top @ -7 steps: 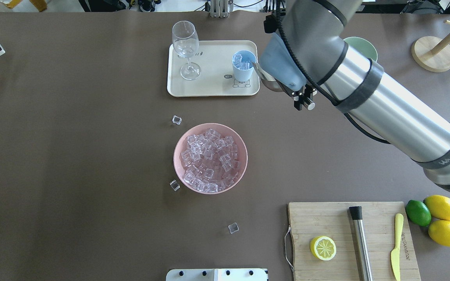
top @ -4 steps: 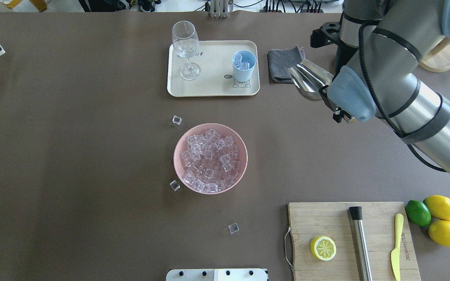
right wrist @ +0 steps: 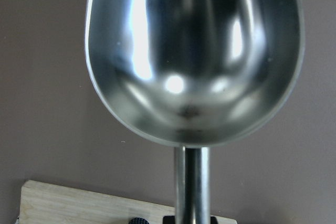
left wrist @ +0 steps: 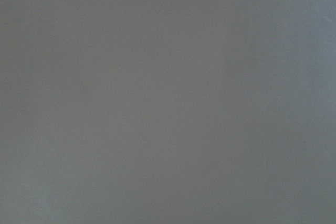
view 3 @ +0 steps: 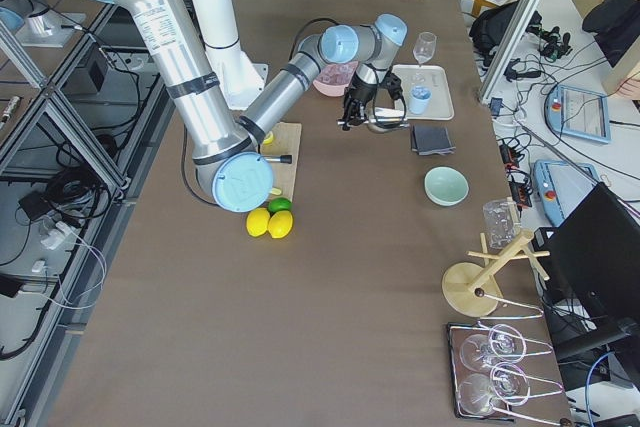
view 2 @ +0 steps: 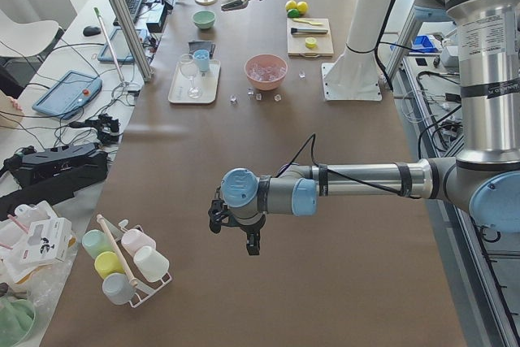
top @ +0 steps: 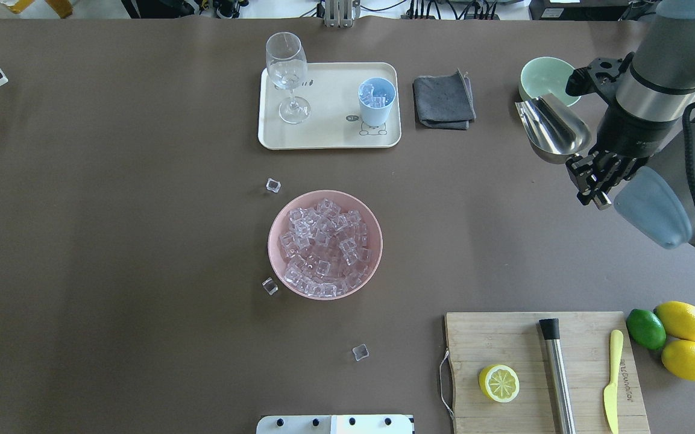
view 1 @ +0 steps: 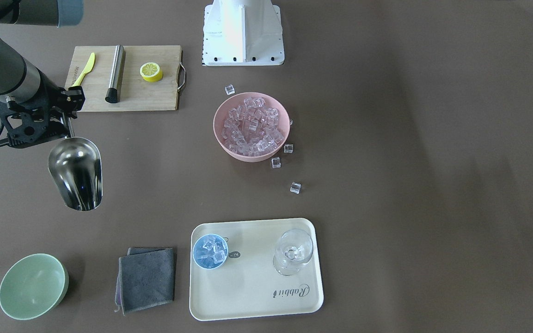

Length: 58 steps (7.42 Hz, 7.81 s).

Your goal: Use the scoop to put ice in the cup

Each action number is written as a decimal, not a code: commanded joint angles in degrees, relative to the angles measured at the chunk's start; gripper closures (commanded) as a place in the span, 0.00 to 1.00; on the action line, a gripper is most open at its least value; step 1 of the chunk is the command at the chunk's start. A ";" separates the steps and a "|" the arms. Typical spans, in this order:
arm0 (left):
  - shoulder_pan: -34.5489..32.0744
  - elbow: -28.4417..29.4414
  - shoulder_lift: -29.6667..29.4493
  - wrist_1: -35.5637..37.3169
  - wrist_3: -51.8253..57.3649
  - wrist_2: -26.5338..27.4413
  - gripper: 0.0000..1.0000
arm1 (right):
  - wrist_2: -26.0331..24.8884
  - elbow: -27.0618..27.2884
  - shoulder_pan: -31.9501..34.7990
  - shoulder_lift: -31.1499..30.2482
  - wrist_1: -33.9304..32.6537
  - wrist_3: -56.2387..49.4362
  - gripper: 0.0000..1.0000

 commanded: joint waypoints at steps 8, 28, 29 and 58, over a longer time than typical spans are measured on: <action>0.41 0.04 0.37 -0.13 0.00 -0.19 0.02 | 2.52 -5.49 -12.37 -7.78 23.85 28.41 1.00; 5.25 1.45 -0.33 -0.40 0.00 -0.19 0.02 | -2.05 -9.98 -15.55 -11.56 40.21 34.40 0.00; 5.16 1.54 -0.33 -0.40 0.00 -0.19 0.02 | -2.14 -9.98 -15.55 -11.56 40.21 34.05 0.00; 4.90 1.54 -0.25 -0.13 0.00 -0.10 0.02 | 1.46 -19.47 36.83 -29.31 35.37 -23.17 0.00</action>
